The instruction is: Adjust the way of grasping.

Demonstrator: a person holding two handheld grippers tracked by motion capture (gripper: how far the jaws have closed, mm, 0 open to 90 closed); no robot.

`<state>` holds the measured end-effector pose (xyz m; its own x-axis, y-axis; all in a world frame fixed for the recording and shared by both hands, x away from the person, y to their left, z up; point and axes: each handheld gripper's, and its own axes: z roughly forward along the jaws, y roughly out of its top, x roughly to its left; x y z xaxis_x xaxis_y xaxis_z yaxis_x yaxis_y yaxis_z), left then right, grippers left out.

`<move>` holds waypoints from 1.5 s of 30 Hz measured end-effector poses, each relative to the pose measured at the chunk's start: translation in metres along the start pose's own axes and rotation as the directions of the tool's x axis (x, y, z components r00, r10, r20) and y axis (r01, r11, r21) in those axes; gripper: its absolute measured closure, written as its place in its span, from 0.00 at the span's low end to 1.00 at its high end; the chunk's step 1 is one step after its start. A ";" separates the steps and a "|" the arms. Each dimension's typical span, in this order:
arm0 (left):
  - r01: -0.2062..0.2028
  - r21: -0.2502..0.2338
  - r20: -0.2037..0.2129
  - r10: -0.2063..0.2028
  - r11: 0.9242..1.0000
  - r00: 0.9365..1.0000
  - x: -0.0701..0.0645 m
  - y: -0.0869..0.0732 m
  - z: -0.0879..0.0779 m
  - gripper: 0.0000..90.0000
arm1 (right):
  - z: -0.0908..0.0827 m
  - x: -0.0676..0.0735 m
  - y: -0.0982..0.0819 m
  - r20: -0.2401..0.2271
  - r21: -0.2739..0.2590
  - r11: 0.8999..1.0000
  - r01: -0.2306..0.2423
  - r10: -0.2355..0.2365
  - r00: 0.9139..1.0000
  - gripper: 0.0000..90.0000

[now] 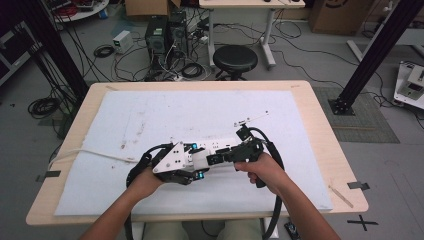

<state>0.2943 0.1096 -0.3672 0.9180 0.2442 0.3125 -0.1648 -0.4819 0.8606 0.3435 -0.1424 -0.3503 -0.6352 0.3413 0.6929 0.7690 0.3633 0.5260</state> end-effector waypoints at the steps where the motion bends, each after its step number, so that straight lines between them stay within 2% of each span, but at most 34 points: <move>1: 0.007 -0.002 0.002 -0.007 1.000 1.000 0.000 0.000 0.001 0.47 | 0.001 -0.001 0.000 -0.009 -0.002 1.000 -0.005 0.005 1.000 0.23; 7: 0.006 -0.009 0.009 -0.006 1.000 1.000 -0.002 0.000 0.006 0.47 | 0.005 -0.007 0.000 -0.043 -0.004 0.999 -0.041 0.041 0.998 0.28; 10: 0.009 -0.009 0.011 -0.009 1.000 1.000 -0.002 0.000 0.006 0.47 | 0.006 -0.007 0.001 -0.045 0.019 0.998 -0.065 0.065 0.997 0.31; 13: 0.009 -0.014 0.014 -0.009 1.000 1.000 -0.002 0.001 0.007 0.47 | 0.008 -0.010 0.000 -0.066 0.019 0.997 -0.081 0.082 0.994 0.33; 16: 0.007 -0.015 0.016 -0.007 1.000 1.000 -0.003 0.001 0.008 0.47 | 0.011 -0.012 -0.002 -0.095 0.015 0.995 -0.094 0.095 0.991 0.39; 20: 0.003 -0.015 0.023 -0.003 1.000 1.000 -0.004 0.002 0.009 0.47 | 0.013 -0.014 -0.002 -0.107 0.022 0.994 -0.108 0.110 0.988 0.46; 22: -0.001 -0.013 0.024 0.002 1.000 1.000 -0.004 0.002 0.009 0.47 | 0.014 -0.016 -0.002 -0.135 0.027 0.994 -0.109 0.112 0.985 0.52; 27: -0.014 -0.011 0.021 0.014 1.000 1.000 -0.004 0.003 0.008 0.47 | 0.016 -0.022 -0.004 -0.151 0.030 0.990 -0.138 0.141 0.978 0.65; 29: -0.030 0.001 0.013 0.030 1.000 0.999 -0.005 0.003 0.009 0.47 | 0.017 -0.024 -0.005 -0.161 0.032 0.987 -0.157 0.160 0.974 0.67; 32: -0.053 0.011 0.002 0.053 0.999 0.999 -0.007 0.005 0.009 0.47 | 0.016 -0.023 -0.005 -0.162 0.039 0.986 -0.164 0.169 0.972 0.68; 35: -0.013 0.022 0.011 0.013 1.000 1.000 -0.007 0.005 0.011 0.47 | 0.016 -0.024 -0.005 -0.151 0.048 0.983 -0.176 0.181 0.972 0.70; 36: 0.020 0.022 0.012 -0.020 1.000 1.000 -0.006 0.005 0.011 0.44 | 0.016 -0.023 -0.005 -0.137 0.040 0.986 -0.165 0.169 0.976 0.70; 37: 0.065 0.030 0.014 -0.065 0.997 0.998 -0.005 0.005 0.011 0.35 | 0.015 -0.023 -0.006 -0.107 0.037 0.986 -0.162 0.165 0.981 0.70; 38: 0.105 0.036 0.026 -0.106 0.994 0.994 -0.003 0.004 0.011 0.29 | 0.013 -0.023 -0.006 -0.097 0.023 0.987 -0.160 0.161 0.982 0.70; 39: 0.123 0.033 0.025 -0.124 0.992 0.992 -0.003 0.002 0.010 0.27 | 0.010 -0.024 -0.006 -0.091 0.004 0.989 -0.150 0.150 0.985 0.70; 40: 0.124 0.032 0.017 -0.125 0.992 0.992 -0.003 0.001 0.009 0.26 | 0.007 -0.025 -0.006 -0.070 -0.016 0.992 -0.129 0.127 0.989 0.70; 42: 0.146 0.033 0.013 -0.146 0.989 0.989 -0.002 -0.003 0.006 0.25 | 0.001 -0.025 -0.007 -0.027 -0.041 0.993 -0.108 0.107 0.994 0.70; 45: 0.195 0.029 -0.011 -0.195 0.980 0.981 0.001 -0.010 0.001 0.25 | -0.008 -0.027 -0.010 0.047 -0.080 0.994 -0.069 0.073 0.996 0.70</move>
<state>0.2974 0.1138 -0.3758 0.9284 0.3428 0.1434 0.0279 -0.4490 0.8931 0.3535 -0.1617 -0.3703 -0.5801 0.4070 0.7056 0.8143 0.2684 0.5147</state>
